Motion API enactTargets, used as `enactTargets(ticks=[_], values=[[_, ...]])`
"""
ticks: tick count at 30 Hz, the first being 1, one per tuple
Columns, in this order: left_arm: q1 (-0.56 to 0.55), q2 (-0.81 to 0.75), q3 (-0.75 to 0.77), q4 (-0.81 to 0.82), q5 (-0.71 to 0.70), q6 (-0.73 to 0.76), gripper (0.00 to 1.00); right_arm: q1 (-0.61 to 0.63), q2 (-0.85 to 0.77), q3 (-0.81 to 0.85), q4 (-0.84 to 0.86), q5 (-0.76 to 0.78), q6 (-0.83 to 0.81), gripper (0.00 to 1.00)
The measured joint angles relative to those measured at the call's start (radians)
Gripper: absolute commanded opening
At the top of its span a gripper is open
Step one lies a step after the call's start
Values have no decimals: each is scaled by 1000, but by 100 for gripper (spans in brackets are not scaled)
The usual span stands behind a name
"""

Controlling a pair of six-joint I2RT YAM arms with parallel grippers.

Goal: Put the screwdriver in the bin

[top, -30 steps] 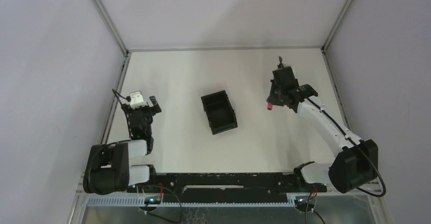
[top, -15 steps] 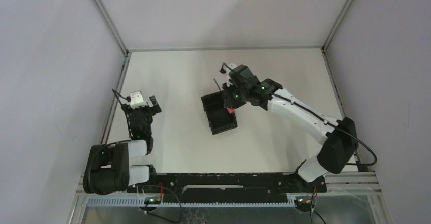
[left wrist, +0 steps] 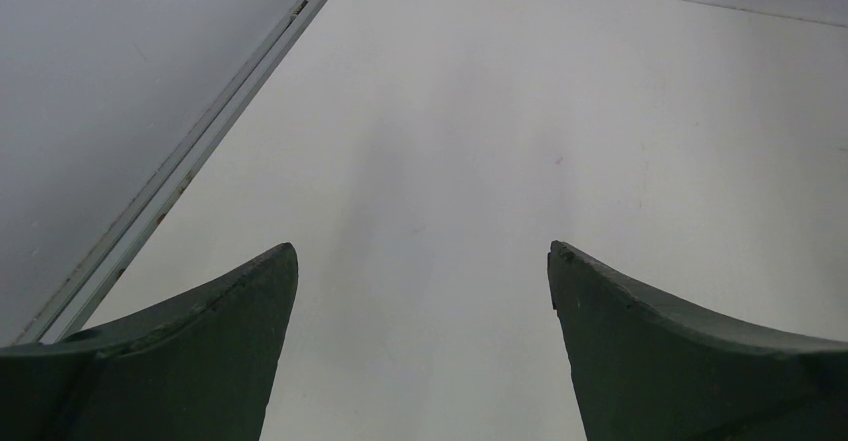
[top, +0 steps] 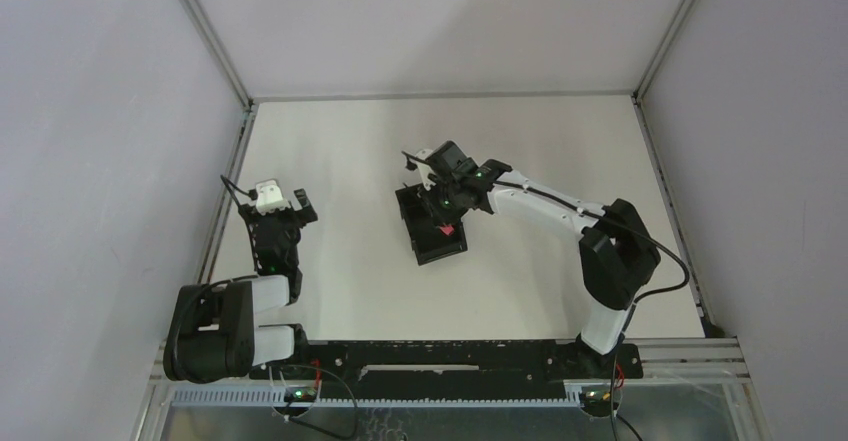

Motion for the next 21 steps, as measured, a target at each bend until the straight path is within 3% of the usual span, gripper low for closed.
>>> enactTargets(ticks=[12,21], values=[[0,0,0,0,0,0,100,0,50,-57,98,20,-80,32],[0,0,0,0,0,0,100,2,71,-87,122,53,-68,51]])
